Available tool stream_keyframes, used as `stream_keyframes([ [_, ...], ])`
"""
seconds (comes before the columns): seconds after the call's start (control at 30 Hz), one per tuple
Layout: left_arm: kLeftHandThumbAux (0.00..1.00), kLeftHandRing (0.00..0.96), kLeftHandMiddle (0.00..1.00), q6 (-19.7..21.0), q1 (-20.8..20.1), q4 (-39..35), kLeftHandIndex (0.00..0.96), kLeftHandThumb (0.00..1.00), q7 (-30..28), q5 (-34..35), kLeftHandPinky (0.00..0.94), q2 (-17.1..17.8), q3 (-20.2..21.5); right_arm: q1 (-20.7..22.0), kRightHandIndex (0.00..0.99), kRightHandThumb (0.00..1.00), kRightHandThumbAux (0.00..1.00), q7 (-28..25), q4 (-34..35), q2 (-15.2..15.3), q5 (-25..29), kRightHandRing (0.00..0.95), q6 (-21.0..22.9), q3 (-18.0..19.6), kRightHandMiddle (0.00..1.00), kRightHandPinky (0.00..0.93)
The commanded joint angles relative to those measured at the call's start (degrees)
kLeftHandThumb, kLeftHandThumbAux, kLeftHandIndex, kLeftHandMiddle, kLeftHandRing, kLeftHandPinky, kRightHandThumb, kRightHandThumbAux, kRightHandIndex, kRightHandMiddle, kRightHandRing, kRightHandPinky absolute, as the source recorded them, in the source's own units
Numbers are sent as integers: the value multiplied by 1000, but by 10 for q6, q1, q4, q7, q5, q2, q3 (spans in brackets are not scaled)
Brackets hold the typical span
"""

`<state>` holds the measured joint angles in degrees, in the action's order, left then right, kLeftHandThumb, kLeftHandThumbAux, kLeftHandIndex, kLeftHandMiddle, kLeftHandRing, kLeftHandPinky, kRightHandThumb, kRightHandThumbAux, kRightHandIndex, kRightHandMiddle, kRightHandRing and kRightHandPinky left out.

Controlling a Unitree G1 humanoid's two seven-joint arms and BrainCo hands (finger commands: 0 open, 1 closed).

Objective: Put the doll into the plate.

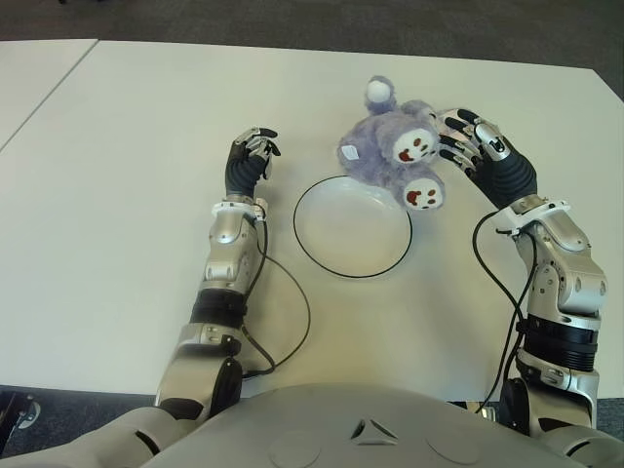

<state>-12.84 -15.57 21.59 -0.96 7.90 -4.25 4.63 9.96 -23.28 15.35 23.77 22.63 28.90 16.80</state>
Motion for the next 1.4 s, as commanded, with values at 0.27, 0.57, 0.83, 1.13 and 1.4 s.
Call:
stream_keyframes([
  [0.27,704,888,885,-5,49,45,442,710,-3,1,874,-13,0,-4,0,162,423,-6,33,3,32,0,20,-3,0,19],
  [0.57,704,890,886,-4,48,45,442,710,-4,1,872,-12,-1,-11,0,165,459,4,55,5,18,0,5,-8,0,53],
  [0.83,704,888,886,-12,48,47,442,710,-5,1,879,-12,-1,-26,0,241,490,27,60,30,-94,18,-89,-39,0,100],
  [1.13,705,889,886,-12,47,50,442,710,-3,0,874,-11,-1,-30,0,386,481,72,46,92,-294,38,-239,-78,0,118],
  [1.4,704,888,885,-14,45,51,442,710,0,-5,878,-11,-2,-23,0,459,459,117,-8,155,-434,12,-366,-96,1,21],
])
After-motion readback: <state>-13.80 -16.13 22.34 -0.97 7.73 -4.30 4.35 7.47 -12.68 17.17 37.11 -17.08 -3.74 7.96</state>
